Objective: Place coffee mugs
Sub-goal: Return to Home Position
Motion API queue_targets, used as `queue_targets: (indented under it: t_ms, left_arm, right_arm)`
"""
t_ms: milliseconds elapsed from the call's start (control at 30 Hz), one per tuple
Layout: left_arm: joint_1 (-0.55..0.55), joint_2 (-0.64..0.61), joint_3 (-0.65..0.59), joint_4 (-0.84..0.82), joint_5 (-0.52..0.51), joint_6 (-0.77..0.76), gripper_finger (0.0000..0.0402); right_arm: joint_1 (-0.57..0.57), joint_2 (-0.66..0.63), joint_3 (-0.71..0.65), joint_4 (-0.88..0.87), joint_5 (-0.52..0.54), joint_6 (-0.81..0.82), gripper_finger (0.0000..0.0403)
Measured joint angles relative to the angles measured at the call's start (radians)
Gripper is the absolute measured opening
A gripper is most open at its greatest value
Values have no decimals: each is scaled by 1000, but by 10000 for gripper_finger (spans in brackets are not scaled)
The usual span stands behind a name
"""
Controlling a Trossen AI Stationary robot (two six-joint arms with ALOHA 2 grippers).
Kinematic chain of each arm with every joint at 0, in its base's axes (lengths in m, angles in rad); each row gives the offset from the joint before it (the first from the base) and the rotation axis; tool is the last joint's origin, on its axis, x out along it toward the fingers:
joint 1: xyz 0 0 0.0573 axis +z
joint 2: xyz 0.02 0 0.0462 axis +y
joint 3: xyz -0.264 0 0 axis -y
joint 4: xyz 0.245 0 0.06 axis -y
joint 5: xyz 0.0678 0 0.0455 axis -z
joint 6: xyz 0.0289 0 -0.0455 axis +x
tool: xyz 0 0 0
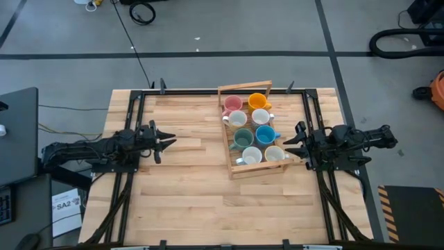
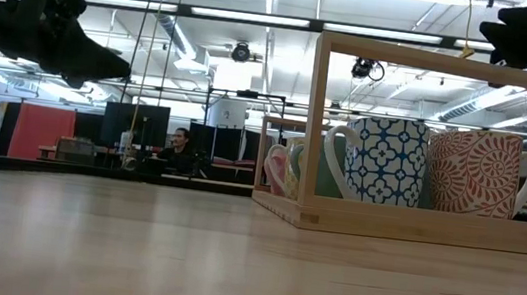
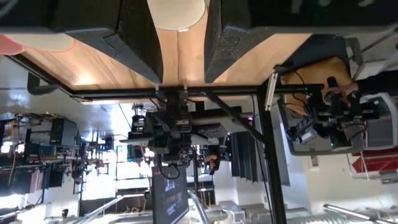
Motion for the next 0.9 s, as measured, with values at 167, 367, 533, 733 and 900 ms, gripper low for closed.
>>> queue_targets:
  t_ms: [167,367,533,733,900]
  left_arm:
    - [0,0,0,-5,0,2,103]
    - [0,0,0,-10,0,2,103]
    - [0,0,0,-12,-1,2,103]
    - [0,0,0,-13,-3,2,103]
    - [-1,0,-1,-13,-3,1,103]
  right_arm:
    - [0,0,0,-8,0,0,123]
    - [0,0,0,-67,12,11,123]
    - [0,0,-3,-62,45,-1,123]
    - [0,0,-82,34,105,-3,123]
    - [-1,1,-132,91,130,-1,123]
